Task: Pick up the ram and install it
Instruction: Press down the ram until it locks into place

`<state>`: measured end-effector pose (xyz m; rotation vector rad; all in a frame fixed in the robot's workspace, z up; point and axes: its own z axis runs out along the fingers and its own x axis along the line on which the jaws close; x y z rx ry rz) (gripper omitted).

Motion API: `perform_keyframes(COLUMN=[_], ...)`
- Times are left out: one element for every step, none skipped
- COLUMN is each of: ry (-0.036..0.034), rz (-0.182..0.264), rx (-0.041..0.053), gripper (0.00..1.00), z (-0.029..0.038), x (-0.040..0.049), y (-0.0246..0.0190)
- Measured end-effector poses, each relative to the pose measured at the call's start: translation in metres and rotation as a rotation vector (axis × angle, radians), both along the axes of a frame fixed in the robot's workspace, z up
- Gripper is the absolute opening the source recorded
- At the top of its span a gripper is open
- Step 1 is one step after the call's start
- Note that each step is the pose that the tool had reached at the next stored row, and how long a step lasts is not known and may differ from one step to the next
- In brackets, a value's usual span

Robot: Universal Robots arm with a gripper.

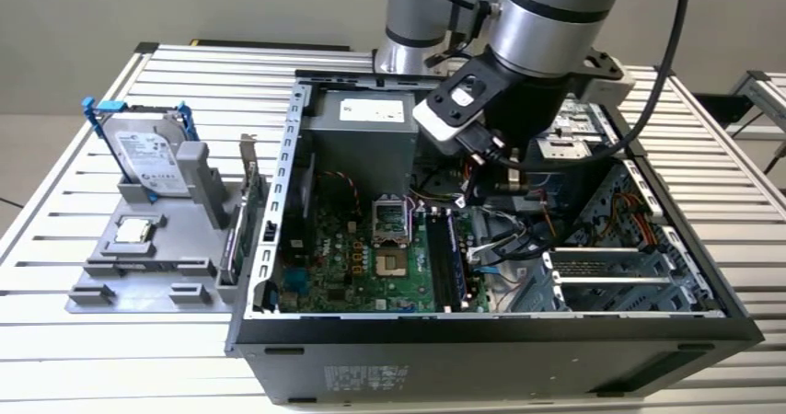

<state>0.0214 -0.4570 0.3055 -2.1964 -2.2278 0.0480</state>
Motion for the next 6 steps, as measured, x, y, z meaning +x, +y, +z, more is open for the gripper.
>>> perform_keyframes(ry=[0.0000,-0.0001,0.0000,0.0000,0.0000,0.0000], rz=[0.000,0.000,0.000,0.000,0.000,0.000], rx=[0.0001,0.0004,0.0001,0.0001,0.0000,0.0001], gripper=[0.00,0.00,0.00,0.00,0.00,0.00], z=[0.0004,0.0005,0.0009,0.0011,0.0011,0.0011], x=[0.0000,0.0000,0.0000,0.0000,0.0000,0.0000], y=[0.0000,0.0000,0.0000,0.0000,0.0000,0.0000])
